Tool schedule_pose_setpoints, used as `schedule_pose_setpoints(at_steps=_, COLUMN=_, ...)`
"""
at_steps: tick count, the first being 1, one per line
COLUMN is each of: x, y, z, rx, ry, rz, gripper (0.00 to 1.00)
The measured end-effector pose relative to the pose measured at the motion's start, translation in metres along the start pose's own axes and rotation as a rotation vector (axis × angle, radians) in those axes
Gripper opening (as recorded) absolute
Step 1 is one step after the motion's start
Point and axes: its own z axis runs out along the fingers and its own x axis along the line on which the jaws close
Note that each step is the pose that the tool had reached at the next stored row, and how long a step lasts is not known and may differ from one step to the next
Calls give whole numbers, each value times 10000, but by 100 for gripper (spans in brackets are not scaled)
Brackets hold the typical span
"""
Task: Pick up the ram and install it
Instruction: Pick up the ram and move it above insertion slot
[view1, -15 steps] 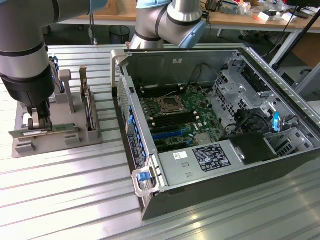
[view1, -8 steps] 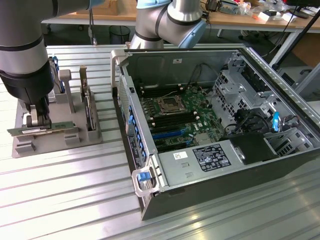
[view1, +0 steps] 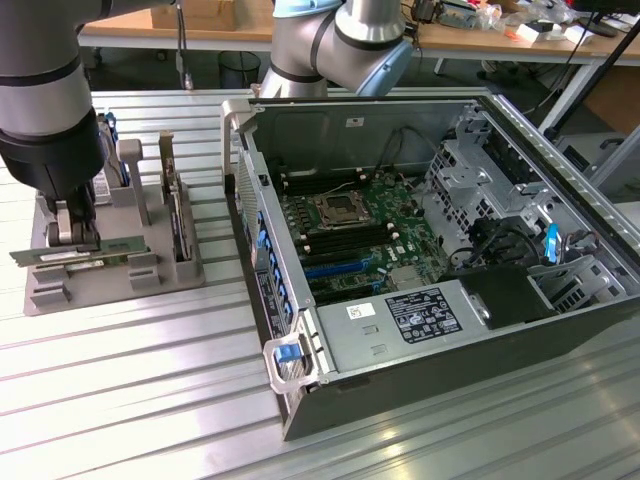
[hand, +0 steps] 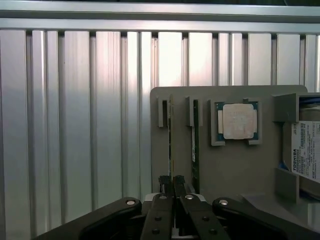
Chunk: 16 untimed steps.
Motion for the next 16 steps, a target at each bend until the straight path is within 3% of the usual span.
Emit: schedule_pose_setpoints(at_steps=16, x=-9, y=11, z=-250, rx=-1, ry=0, rz=-1, gripper=12)
